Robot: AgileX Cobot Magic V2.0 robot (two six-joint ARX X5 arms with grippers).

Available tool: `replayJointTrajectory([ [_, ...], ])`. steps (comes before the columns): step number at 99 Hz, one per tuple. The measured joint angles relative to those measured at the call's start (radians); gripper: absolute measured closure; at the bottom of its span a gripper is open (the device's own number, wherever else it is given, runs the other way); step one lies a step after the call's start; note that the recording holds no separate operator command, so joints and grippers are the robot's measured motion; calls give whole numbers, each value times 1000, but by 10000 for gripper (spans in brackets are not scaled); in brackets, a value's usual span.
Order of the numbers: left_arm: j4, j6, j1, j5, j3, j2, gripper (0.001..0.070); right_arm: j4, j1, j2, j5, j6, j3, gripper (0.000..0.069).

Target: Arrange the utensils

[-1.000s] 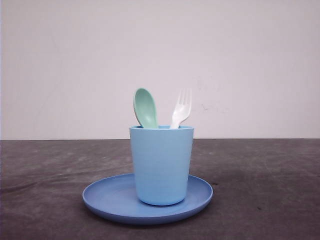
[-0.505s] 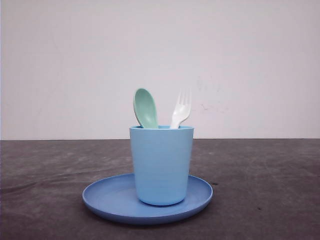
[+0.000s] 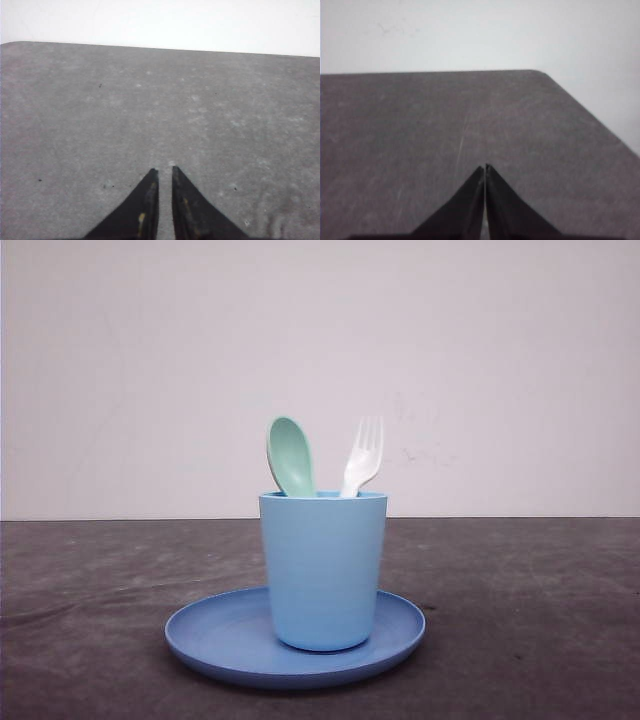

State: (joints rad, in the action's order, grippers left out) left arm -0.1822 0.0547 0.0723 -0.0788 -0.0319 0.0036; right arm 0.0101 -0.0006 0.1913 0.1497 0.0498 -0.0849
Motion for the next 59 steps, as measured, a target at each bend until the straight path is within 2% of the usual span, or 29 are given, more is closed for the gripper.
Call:
replayJointTrajectory([
  [12, 0, 1, 0, 0, 0, 0, 686, 3, 0, -80, -15, 0, 69, 687],
  [36, 0, 1, 0, 0, 0, 0, 686, 115, -1, -182, -27, -1, 70, 688],
  [59, 0, 1, 0, 0, 0, 0, 686, 156, -1, -187, -99, -2, 70, 688],
])
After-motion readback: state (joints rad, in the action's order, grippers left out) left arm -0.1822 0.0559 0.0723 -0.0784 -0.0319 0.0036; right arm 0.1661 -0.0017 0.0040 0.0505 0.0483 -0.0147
